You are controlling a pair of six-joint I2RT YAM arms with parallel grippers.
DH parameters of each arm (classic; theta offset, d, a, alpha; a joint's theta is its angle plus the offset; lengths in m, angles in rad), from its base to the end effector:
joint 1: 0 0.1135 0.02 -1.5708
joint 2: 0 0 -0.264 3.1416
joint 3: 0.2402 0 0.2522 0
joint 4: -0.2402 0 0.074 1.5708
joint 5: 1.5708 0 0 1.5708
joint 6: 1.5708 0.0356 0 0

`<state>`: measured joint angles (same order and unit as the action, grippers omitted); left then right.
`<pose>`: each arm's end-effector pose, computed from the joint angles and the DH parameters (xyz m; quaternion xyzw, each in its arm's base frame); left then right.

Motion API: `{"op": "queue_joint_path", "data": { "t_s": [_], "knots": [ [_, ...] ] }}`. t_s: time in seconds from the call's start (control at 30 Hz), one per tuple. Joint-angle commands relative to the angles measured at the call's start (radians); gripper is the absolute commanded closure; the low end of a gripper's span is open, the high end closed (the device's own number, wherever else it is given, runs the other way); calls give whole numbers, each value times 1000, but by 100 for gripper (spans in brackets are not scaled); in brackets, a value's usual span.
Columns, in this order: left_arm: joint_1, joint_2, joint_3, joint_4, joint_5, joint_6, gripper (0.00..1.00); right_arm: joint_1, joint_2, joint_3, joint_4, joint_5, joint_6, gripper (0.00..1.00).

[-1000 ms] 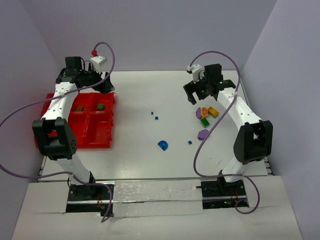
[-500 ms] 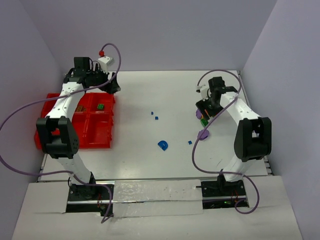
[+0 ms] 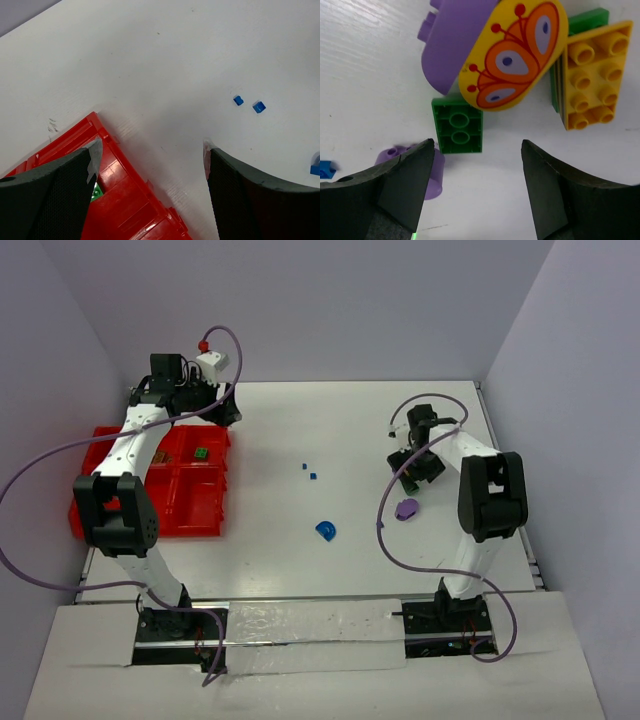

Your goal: Sort the legos into containers by color

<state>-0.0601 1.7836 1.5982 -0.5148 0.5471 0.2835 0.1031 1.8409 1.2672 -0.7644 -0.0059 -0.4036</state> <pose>0.4056 -0.0430 0.3181 0.2615 0.8407 -0.1982 0.4308 0.3521 0.0366 0.1787 -0.2493 0.9614 -0.0145 0.1152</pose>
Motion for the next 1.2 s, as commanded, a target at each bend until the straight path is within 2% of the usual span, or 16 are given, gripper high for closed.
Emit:
{"op": "queue_joint_path", "data": {
  "t_s": [0.0, 0.1, 0.23, 0.37, 0.53, 0.6, 0.73, 0.83, 0.93, 1.07, 1.17],
  "knots": [
    [-6, -17, 11, 23, -18, -4, 12, 20, 33, 58, 50, -35, 23, 23],
    [-6, -18, 16, 8, -24, 4, 12, 20, 64, 73, 55, -47, 28, 28],
    [-6, -24, 16, -2, -22, 16, 13, 20, 96, 92, 57, -66, 34, 45],
    [-6, -30, 8, -5, -9, 19, 14, 21, 94, 80, 60, -69, 31, 56],
    [-6, -46, -13, 2, 39, 6, 16, 18, 30, 49, 25, -97, 20, 80],
    [-6, -59, -20, 4, 84, -6, 17, 19, -54, 82, -62, -179, 20, 99],
    [-8, -95, -61, 62, 145, -85, 18, 28, -114, 260, -102, -367, 158, 100],
    [-23, -111, -79, 112, 163, -134, 18, 58, -60, 423, -29, -416, 414, 100],
    [-46, -127, -94, 161, 163, -168, 17, 126, 12, 586, 62, -405, 663, 100],
    [-93, -118, -104, 219, 166, -219, 15, 191, 140, 750, 86, -397, 848, 100],
    [-145, -86, -77, 268, 176, -263, 15, 213, 240, 877, 96, -394, 916, 100]
  ]
}}
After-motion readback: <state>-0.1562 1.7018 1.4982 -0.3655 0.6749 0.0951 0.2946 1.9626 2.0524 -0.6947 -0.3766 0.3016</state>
